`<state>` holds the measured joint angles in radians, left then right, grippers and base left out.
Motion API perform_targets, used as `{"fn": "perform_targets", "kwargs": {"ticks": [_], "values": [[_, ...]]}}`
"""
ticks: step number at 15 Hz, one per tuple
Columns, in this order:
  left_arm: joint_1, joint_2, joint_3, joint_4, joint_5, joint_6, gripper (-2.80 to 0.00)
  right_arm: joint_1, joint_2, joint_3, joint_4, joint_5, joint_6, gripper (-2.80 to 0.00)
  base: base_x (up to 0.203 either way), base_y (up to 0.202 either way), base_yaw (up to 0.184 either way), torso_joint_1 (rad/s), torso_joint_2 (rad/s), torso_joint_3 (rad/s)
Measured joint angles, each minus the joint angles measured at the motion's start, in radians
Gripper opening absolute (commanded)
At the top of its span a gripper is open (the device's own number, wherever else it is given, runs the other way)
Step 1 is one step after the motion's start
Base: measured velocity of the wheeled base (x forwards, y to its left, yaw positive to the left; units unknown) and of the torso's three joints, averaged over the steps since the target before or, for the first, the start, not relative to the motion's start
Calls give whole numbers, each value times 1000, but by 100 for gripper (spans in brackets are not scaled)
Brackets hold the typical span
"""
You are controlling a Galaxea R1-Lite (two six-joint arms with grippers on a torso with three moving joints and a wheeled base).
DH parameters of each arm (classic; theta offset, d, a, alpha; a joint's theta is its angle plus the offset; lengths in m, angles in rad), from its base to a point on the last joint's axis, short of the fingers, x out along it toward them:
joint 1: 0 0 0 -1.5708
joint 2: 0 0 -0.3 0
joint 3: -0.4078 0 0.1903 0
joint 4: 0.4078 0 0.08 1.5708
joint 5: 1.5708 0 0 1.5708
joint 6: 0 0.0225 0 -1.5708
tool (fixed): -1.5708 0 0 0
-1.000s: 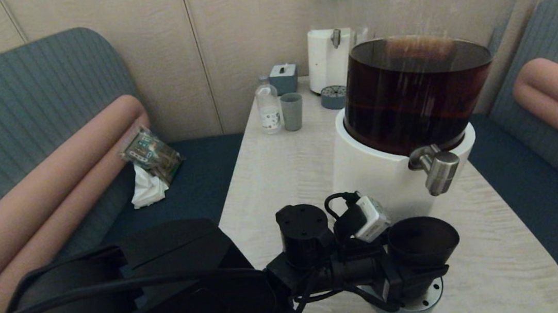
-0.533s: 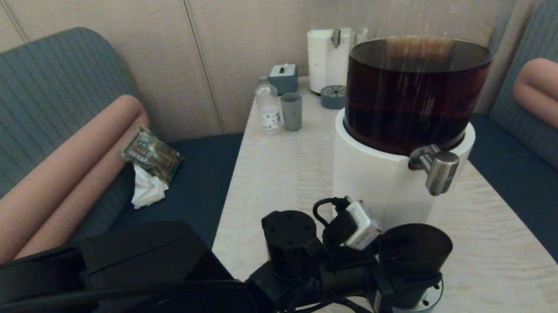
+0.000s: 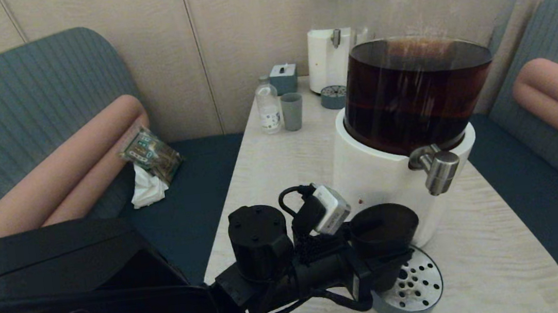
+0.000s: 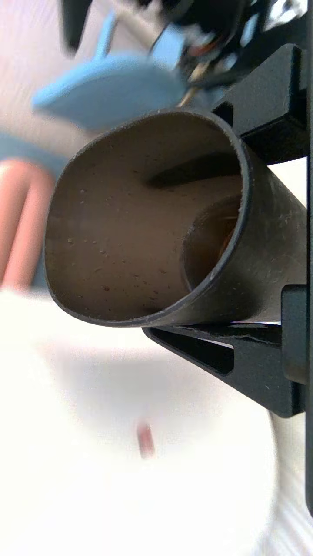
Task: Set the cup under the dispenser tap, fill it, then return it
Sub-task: Place the cup next to the water dispenser
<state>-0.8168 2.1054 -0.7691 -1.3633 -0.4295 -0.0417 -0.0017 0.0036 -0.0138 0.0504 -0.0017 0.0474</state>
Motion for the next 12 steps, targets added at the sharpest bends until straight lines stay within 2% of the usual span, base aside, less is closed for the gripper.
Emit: {"fn": "perform_targets", "kwargs": {"ticks": [6, 9, 12], "values": [[47, -40, 16, -3, 173, -66, -280, 0, 0, 0, 0, 0, -1, -280, 0, 0, 0, 0, 0, 0], [117, -43, -2, -2, 180, -73, -280, 0, 0, 0, 0, 0, 0, -280, 0, 0, 0, 0, 0, 0], [232, -36, -22, -1, 173, -70, -280, 0, 0, 0, 0, 0, 0, -280, 0, 0, 0, 0, 0, 0]]}}
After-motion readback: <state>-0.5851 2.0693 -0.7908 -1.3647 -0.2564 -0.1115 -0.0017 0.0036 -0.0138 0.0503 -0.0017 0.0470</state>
